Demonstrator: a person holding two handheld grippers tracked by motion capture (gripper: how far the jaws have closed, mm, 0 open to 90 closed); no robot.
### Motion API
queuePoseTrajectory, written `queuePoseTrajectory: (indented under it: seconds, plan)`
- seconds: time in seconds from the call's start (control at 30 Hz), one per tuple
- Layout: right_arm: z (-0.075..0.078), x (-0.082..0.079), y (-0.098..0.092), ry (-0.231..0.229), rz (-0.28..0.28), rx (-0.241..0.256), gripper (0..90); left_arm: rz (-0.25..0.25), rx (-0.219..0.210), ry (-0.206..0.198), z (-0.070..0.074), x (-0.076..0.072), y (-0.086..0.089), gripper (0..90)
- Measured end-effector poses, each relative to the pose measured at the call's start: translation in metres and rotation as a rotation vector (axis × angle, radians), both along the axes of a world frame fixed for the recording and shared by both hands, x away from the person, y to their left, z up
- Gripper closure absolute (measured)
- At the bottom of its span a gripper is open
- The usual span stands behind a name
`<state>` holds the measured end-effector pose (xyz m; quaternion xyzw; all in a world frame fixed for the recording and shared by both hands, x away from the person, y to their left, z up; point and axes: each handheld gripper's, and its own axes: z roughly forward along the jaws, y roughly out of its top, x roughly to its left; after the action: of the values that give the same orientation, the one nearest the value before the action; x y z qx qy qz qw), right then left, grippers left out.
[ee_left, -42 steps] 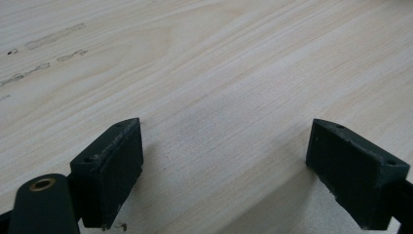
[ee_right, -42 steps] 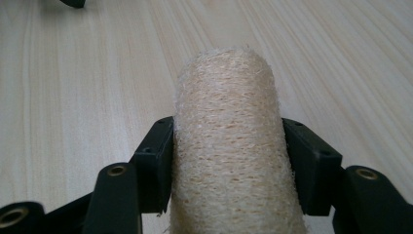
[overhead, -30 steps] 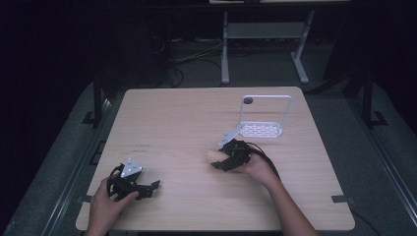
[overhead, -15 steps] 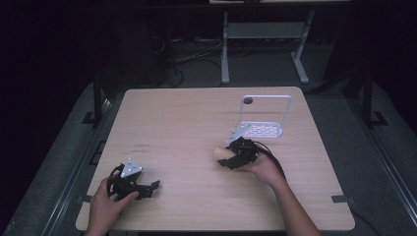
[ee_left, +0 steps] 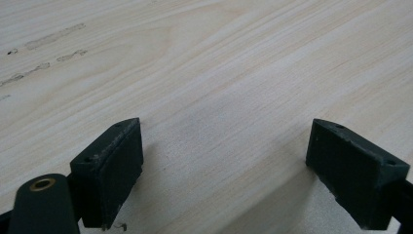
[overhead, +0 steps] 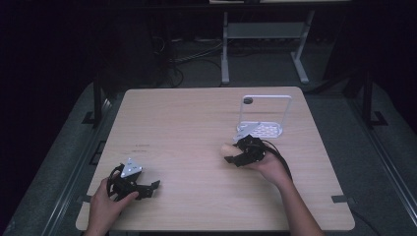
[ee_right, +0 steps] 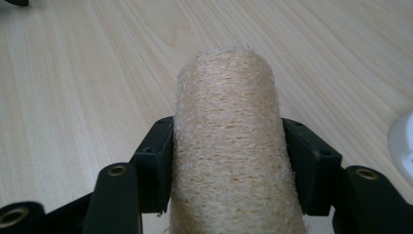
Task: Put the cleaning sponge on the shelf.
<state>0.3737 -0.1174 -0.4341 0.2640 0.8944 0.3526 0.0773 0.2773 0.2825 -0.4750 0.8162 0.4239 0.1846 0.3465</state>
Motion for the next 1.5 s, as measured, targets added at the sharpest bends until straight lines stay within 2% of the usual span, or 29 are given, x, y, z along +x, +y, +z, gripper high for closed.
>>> queuePoseTrajectory:
  seconds: [0.67,1.5]
  plan:
    - [0.005,0.006,-0.028,-0.015,-0.097,0.004,41.9,0.0,0.0,0.0,0.0,0.0,0.0,13.0]
    - [0.0,0.029,-0.056,-0.034,-0.24,-0.007,41.9,0.001,-0.002,0.0,0.0,0.0,0.0,13.0]
